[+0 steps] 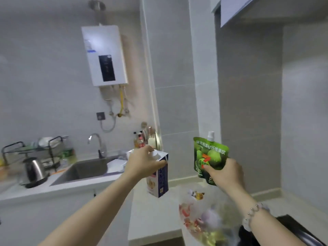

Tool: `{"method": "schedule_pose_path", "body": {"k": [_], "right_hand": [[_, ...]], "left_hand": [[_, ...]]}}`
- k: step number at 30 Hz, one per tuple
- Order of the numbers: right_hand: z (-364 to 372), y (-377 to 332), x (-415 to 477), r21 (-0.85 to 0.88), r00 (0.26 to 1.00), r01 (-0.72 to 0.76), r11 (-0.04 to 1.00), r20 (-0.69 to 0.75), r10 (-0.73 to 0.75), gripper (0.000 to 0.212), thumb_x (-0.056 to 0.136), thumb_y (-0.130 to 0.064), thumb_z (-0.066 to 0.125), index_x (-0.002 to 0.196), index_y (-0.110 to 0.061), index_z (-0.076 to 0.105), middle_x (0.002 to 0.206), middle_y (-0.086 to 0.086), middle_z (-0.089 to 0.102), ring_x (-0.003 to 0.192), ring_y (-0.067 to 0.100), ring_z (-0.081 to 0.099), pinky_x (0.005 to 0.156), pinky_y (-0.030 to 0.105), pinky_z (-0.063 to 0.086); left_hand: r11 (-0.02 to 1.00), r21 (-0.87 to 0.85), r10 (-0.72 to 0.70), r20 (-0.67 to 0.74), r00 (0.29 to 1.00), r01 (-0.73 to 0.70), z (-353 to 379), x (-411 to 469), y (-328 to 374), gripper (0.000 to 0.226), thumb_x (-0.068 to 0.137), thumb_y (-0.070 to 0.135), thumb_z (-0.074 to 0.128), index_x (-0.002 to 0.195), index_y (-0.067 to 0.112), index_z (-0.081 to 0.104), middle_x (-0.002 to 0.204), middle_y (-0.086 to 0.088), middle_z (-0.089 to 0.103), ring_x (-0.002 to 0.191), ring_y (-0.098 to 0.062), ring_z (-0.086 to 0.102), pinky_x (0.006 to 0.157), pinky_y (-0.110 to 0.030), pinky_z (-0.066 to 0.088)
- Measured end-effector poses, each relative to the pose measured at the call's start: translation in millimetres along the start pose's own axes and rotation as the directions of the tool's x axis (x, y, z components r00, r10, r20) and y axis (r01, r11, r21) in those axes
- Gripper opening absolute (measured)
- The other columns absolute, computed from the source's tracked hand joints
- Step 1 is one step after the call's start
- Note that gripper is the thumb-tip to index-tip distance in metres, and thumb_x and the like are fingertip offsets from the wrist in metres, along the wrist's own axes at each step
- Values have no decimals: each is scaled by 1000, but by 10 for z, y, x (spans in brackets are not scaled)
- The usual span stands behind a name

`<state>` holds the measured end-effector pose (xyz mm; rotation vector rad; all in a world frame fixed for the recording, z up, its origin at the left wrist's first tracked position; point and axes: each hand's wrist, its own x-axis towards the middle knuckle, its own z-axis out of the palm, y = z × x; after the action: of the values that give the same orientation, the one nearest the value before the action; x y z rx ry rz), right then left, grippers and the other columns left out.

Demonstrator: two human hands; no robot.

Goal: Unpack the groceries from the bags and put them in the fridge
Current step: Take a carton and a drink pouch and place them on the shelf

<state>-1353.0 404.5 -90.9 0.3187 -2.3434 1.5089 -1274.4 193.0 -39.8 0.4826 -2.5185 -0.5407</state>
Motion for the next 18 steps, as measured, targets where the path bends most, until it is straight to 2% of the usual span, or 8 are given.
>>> {"method": "schedule_pose_path", "body": {"k": [2, 4, 5, 7, 10, 13, 16, 18], "right_hand": [[403, -297, -163, 83, 993, 43, 996, 106, -52, 22, 73, -26, 79, 85, -11, 69, 74, 0, 62, 73, 21, 57, 61, 24, 39], [792, -651, -392, 152, 969, 91, 984, 213, -122, 22, 73, -26, 79, 85, -10, 70, 79, 4, 66, 72, 21, 54, 63, 24, 38], [981, -869, -545, 194, 950, 108, 975, 267, -159, 23, 73, -26, 79, 86, -11, 70, 81, 5, 66, 73, 21, 53, 64, 24, 39], [1317, -1331, -922, 287, 894, 142, 947, 373, -247, 22, 73, -26, 79, 87, -12, 69, 81, 4, 64, 75, 20, 54, 67, 24, 40], [1690, -2065, -1628, 452, 770, 197, 870, 478, -423, 16, 72, -24, 79, 82, -18, 68, 79, 1, 65, 78, 19, 60, 69, 25, 44], [1833, -2817, -2426, 608, 600, 221, 762, 531, -598, 17, 73, -24, 79, 76, -25, 62, 79, -2, 65, 79, 16, 61, 71, 27, 51], [1832, -3471, -3202, 731, 466, 150, 666, 542, -700, 16, 72, -21, 79, 81, -22, 66, 80, -4, 66, 78, 13, 61, 69, 27, 52], [1824, -3832, -3749, 773, 375, 84, 628, 560, -739, 16, 71, -20, 79, 83, -22, 68, 82, -2, 68, 79, 14, 63, 68, 26, 53]], "left_hand": [[995, 37, -93, -69, 993, 95, -445, -244, -361, 39, 69, 44, 70, 92, 14, 62, 81, 1, 67, 74, -15, 63, 61, -32, 53], [979, 45, -191, -153, 970, 200, -930, -524, -692, 38, 70, 43, 72, 89, 11, 62, 77, 3, 65, 66, -9, 61, 47, -23, 50], [966, 44, -241, -201, 950, 254, -1195, -697, -855, 37, 70, 43, 72, 88, 12, 62, 75, 6, 62, 63, -5, 58, 41, -17, 43], [935, 69, -311, -310, 898, 348, -1712, -1093, -1166, 37, 69, 45, 73, 88, 15, 63, 73, 11, 58, 65, -4, 55, 41, -15, 38], [876, 66, -398, -457, 795, 477, -2467, -1781, -1545, 33, 67, 45, 74, 87, 20, 64, 78, 8, 62, 75, -11, 59, 53, -23, 45], [817, 75, -421, -600, 680, 571, -3208, -2553, -1697, 32, 68, 46, 73, 86, 22, 64, 77, 6, 63, 74, -12, 59, 50, -20, 42], [731, 93, -417, -724, 549, 676, -3874, -3342, -1717, 29, 68, 44, 75, 82, 23, 61, 74, 10, 61, 67, -8, 59, 44, -15, 40], [646, 90, -413, -794, 447, 758, -4261, -3908, -1728, 32, 65, 45, 75, 81, 21, 61, 74, 10, 62, 62, -6, 62, 48, -13, 48]]}}
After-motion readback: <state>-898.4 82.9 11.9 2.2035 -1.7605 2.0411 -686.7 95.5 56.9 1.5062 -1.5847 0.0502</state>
